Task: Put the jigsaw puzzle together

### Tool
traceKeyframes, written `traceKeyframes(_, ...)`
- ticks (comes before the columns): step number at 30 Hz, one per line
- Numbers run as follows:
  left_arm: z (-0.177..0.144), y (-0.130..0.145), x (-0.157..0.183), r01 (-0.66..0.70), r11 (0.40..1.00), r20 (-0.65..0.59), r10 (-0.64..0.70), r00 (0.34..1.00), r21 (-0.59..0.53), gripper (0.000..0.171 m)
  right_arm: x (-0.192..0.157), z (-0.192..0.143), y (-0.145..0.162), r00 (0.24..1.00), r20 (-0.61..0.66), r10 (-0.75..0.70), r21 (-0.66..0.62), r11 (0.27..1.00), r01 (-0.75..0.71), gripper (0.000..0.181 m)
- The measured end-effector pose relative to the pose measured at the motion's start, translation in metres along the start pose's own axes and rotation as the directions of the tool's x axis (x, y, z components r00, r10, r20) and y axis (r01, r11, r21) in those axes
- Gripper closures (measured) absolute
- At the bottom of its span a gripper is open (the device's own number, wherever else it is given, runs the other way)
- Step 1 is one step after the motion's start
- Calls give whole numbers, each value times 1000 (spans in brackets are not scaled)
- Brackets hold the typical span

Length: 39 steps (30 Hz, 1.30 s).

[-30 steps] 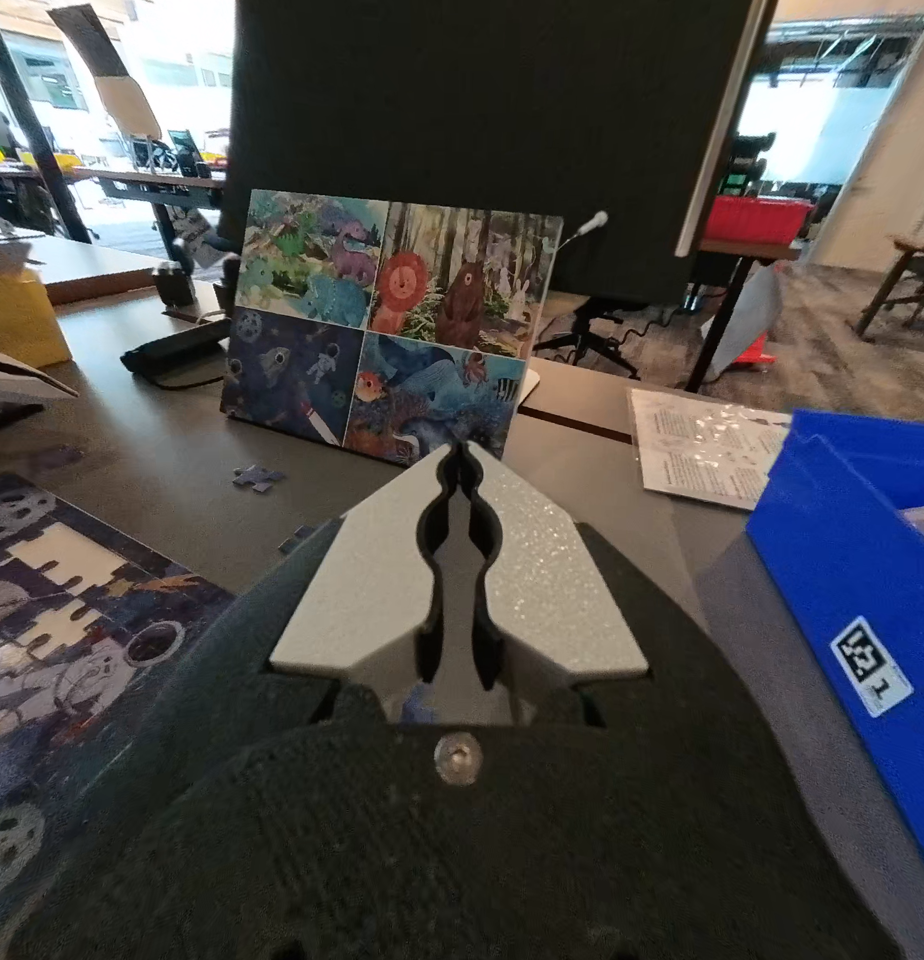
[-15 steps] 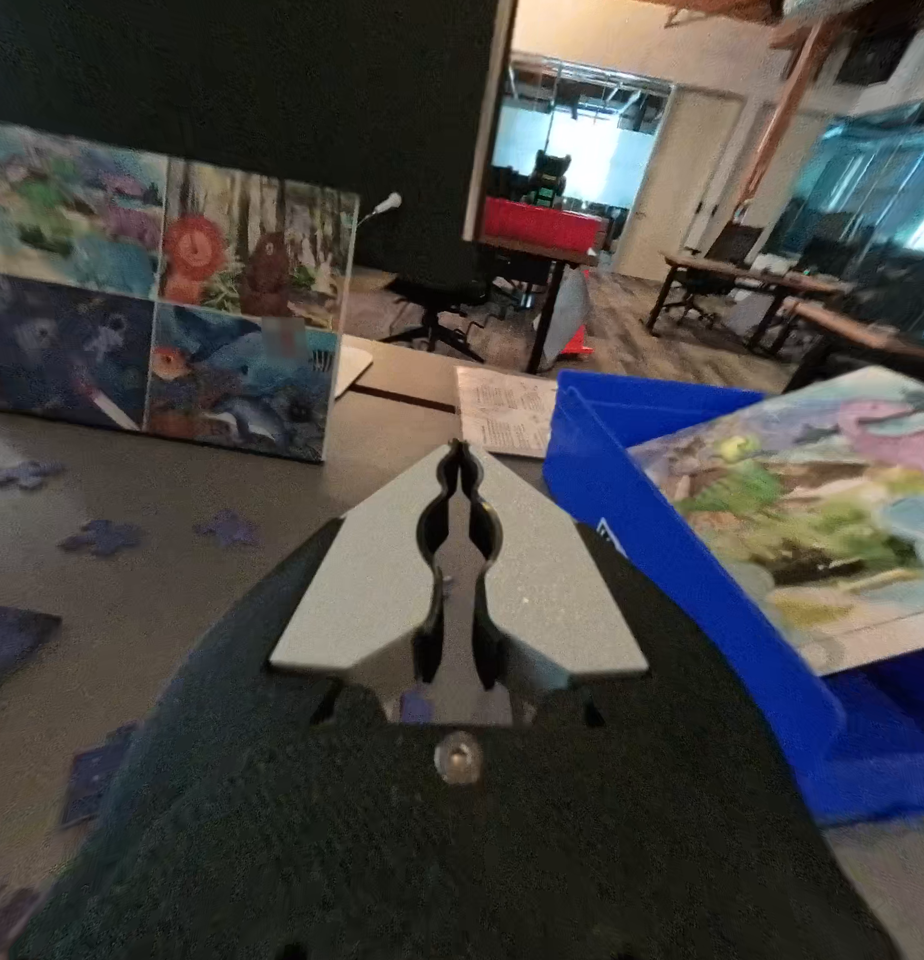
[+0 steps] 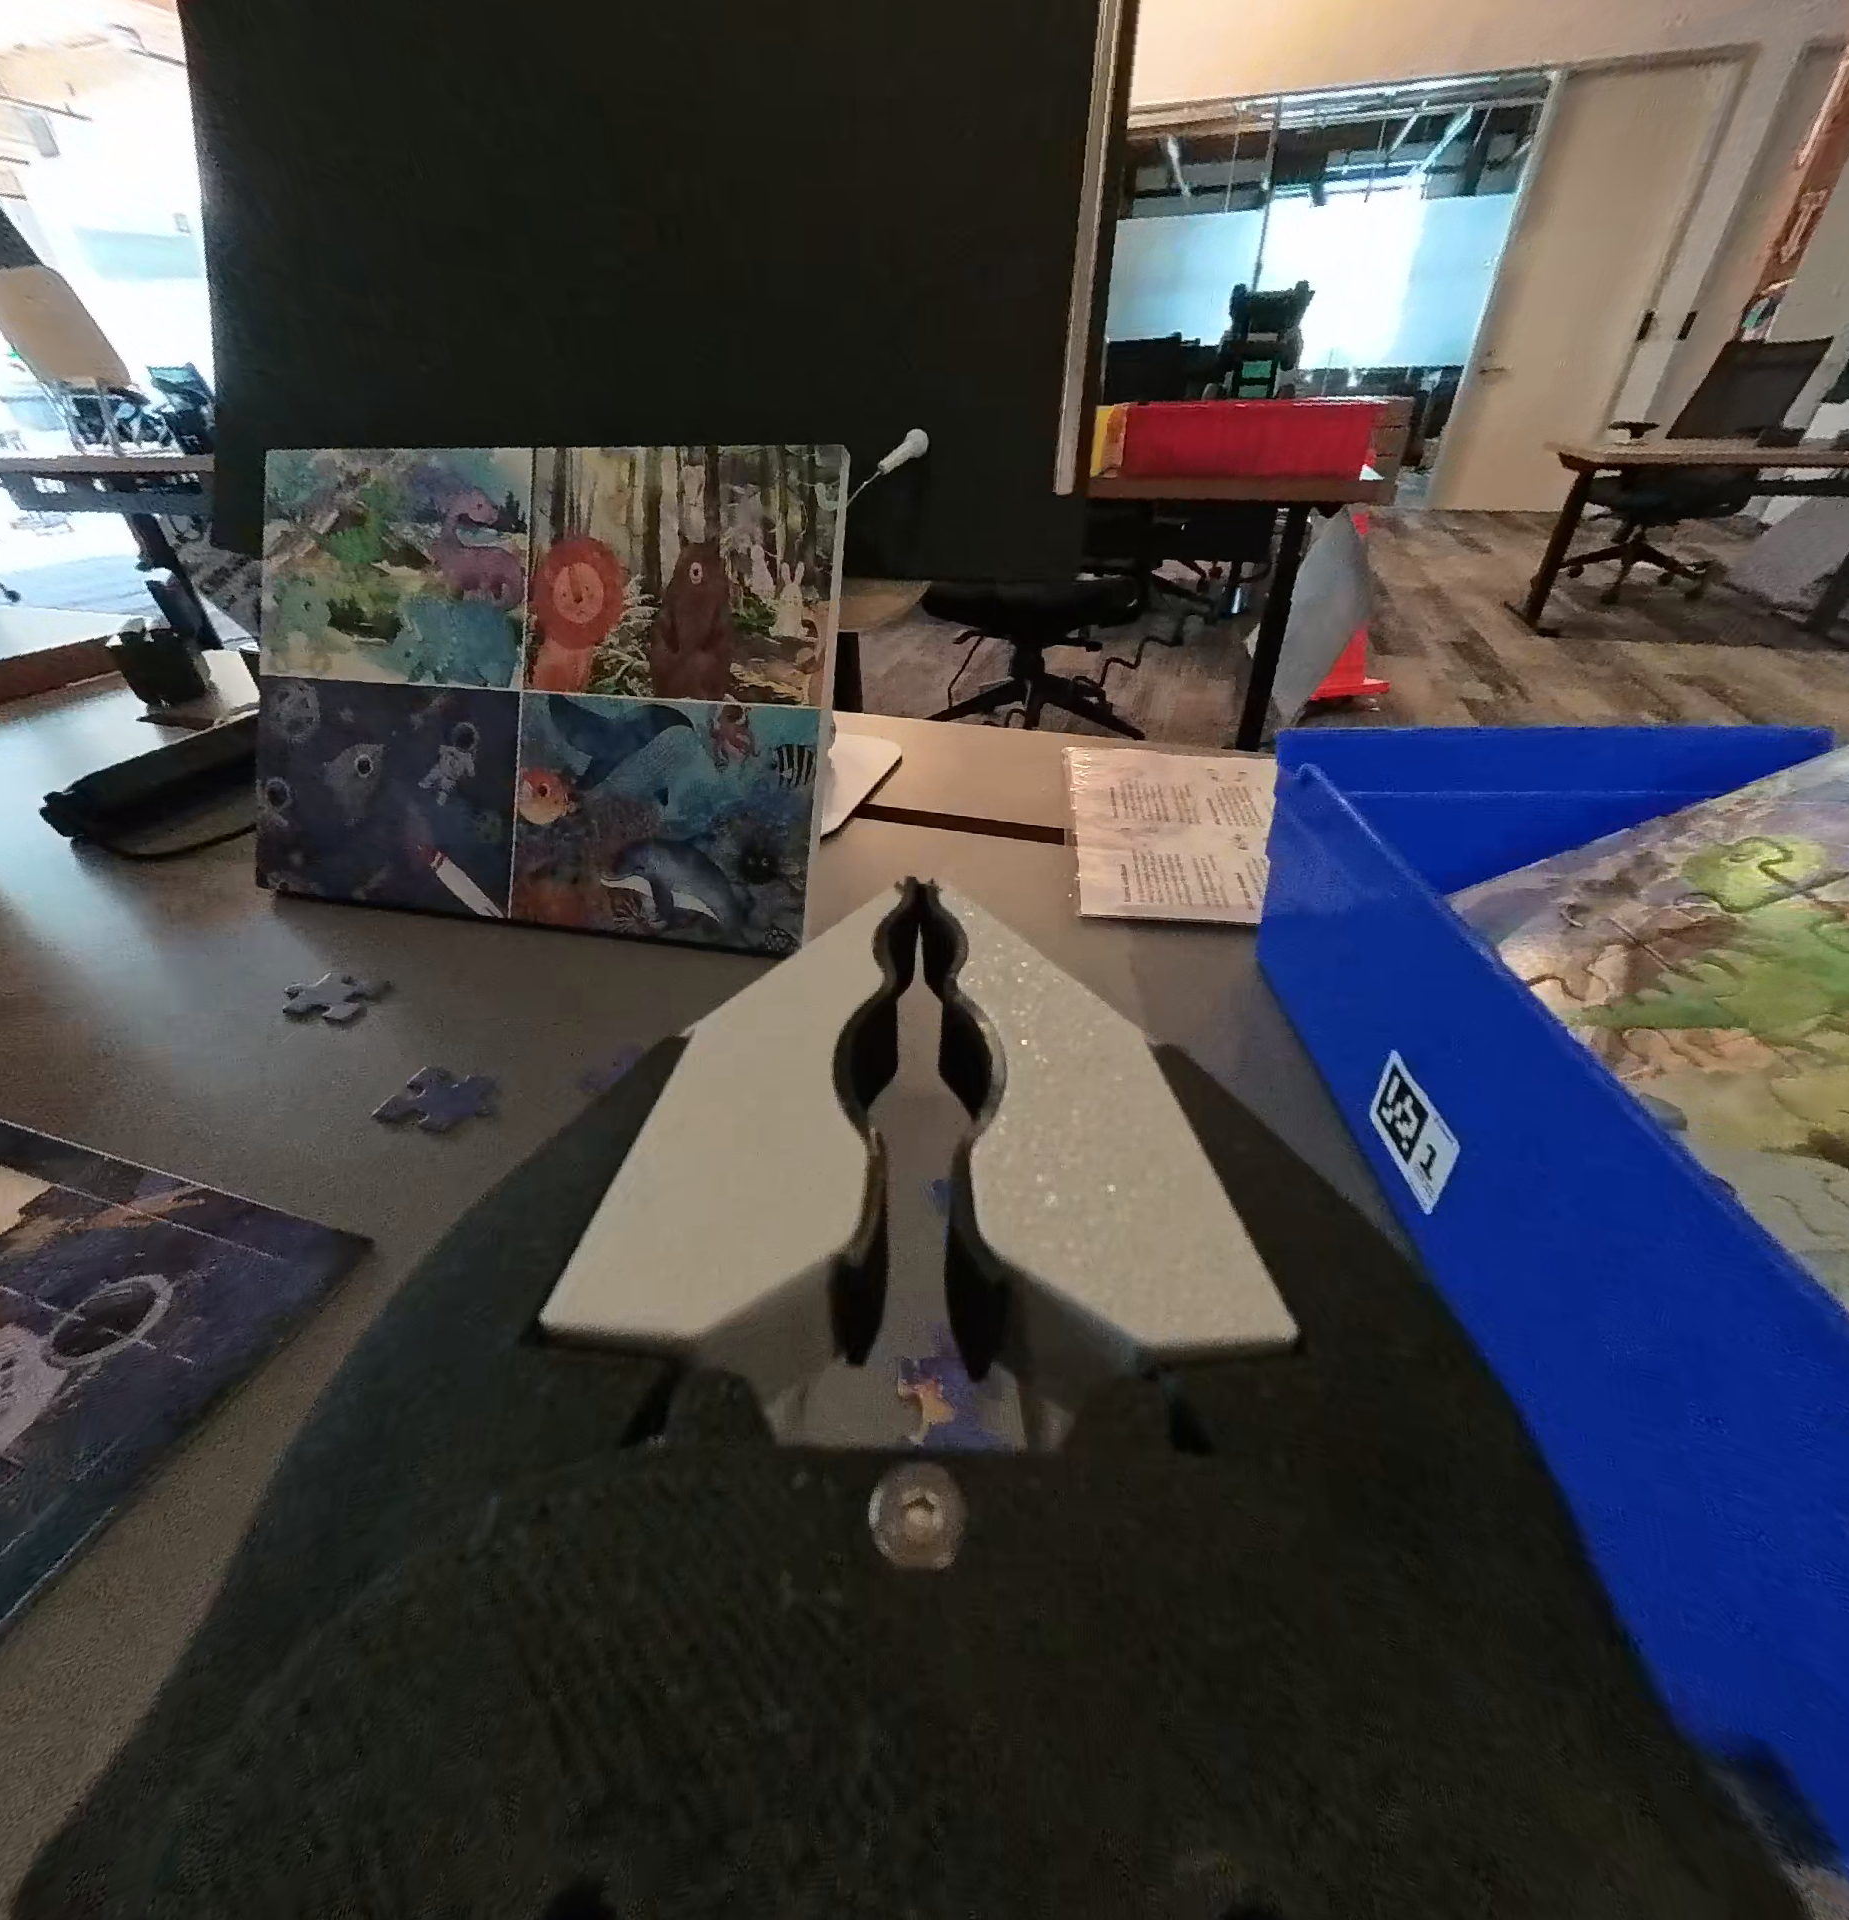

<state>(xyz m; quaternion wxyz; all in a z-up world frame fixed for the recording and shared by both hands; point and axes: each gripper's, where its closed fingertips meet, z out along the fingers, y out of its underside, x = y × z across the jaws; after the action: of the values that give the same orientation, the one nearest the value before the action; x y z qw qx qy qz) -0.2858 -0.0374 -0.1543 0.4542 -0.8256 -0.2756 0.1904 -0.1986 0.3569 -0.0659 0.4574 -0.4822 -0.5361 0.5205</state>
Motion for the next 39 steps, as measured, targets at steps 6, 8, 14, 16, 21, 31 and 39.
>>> traceKeyframes(6, 1, 1, 0, -7, 1000, 2, 7, 1000, -4, 171, 0, 1, 2, 1000, 7, 16, -8, 1000, -16, 181)
traceKeyframes(8, 1, 1, 0, -7, 1000, 2, 7, 1000, -3, 171, 1, 5, 9, 1000, 1, 27, -42, 999, -27, 176)
traceKeyframes(14, 1, 1, 0, -8, 1000, 2, 8, 1000, -6, 171, 9, 17, 55, 999, -41, 29, -275, 961, -39, 162)
traceKeyframes(16, 2, 2, 0, -9, 1000, 4, 9, 1000, -11, 171, 15, 17, 62, 998, -67, -2, -316, 949, -19, 162)
traceKeyframes(21, 0, 0, 1, -9, 1000, 1, 9, 1000, 0, 171, 20, 16, 70, 997, -79, 17, -336, 941, -42, 160)
traceKeyframes(31, 0, -2, 6, -26, 1000, -11, 26, 1000, 2, 171, 28, 28, 108, 1000, 23, -11, -483, 875, 21, 138)
traceKeyframes(39, 1, -1, 10, -45, 999, -13, 45, 999, -12, 170, 21, 31, 125, 995, 81, 62, -580, 815, -3, 129)
